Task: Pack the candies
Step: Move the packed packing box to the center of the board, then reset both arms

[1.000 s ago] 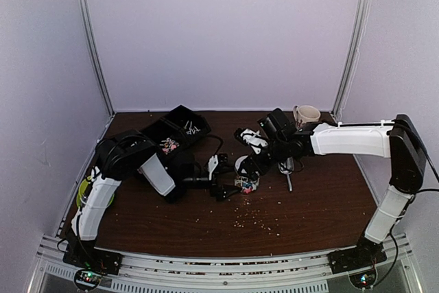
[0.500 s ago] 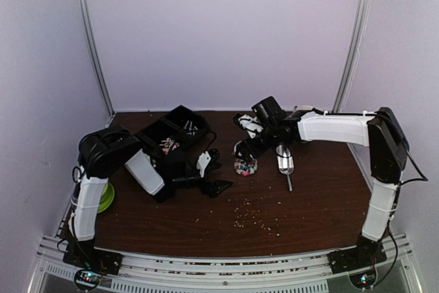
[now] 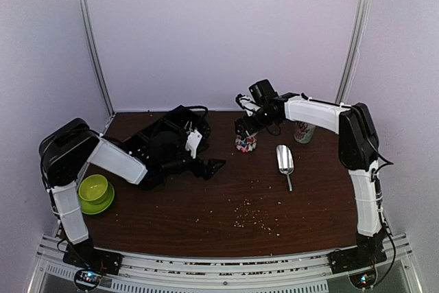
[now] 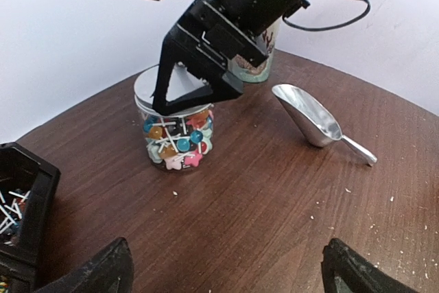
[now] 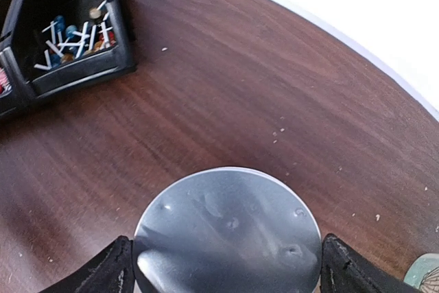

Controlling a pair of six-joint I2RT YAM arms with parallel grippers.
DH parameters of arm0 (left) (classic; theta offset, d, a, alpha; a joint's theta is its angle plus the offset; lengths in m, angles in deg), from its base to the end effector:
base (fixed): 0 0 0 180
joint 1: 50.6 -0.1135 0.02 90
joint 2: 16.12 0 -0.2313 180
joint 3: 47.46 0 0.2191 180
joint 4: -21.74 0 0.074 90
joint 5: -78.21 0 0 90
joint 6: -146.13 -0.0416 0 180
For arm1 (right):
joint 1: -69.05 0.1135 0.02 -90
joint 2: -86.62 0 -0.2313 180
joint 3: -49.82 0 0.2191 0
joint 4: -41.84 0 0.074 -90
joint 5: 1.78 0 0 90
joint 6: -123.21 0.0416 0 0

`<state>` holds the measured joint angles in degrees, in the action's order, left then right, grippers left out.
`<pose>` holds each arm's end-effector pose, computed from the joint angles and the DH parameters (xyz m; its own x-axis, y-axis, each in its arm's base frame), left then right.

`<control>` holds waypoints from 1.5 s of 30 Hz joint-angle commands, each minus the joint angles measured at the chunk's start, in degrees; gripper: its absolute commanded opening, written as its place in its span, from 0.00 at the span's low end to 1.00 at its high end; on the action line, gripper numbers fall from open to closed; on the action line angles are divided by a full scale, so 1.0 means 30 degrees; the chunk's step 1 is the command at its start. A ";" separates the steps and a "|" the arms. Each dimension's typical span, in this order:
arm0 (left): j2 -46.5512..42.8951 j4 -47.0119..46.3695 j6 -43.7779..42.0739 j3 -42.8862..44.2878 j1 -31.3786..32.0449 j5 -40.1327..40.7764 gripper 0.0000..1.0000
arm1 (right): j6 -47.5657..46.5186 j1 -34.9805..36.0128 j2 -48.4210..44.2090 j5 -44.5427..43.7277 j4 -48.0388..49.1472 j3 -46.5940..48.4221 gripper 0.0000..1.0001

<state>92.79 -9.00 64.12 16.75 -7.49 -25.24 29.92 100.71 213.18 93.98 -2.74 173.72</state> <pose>0.2575 -0.2543 0.1506 -0.2897 0.0860 -0.9532 0.7969 0.5733 -0.1905 0.3851 0.2424 0.2044 -0.5906 -0.4313 -0.6820 -0.6151 0.7877 0.0346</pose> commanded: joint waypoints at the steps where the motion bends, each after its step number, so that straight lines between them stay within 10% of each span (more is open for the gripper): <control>1: -0.2298 0.4036 0.0297 0.0040 0.0466 0.2274 0.98 | -0.0004 -0.0479 0.0868 -0.0096 -0.0743 0.2343 0.91; 15: -0.8861 1.1437 0.0969 -0.0222 0.0863 0.6317 0.98 | -0.0231 -0.0827 -0.0303 -0.0270 -0.1137 0.3089 0.99; 31: -1.4173 2.0018 0.3207 0.0631 0.0886 1.3322 0.98 | 0.2752 -0.0629 -1.4638 -0.2415 0.3929 -1.2469 1.00; 45: -1.9713 2.4900 0.4600 -0.0187 0.0678 1.6717 0.98 | 0.3076 -0.0650 -2.5425 -0.6258 0.1372 -2.0184 0.99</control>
<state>37.51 60.20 76.01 17.16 -4.91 21.97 37.55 98.68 143.66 81.21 4.43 116.44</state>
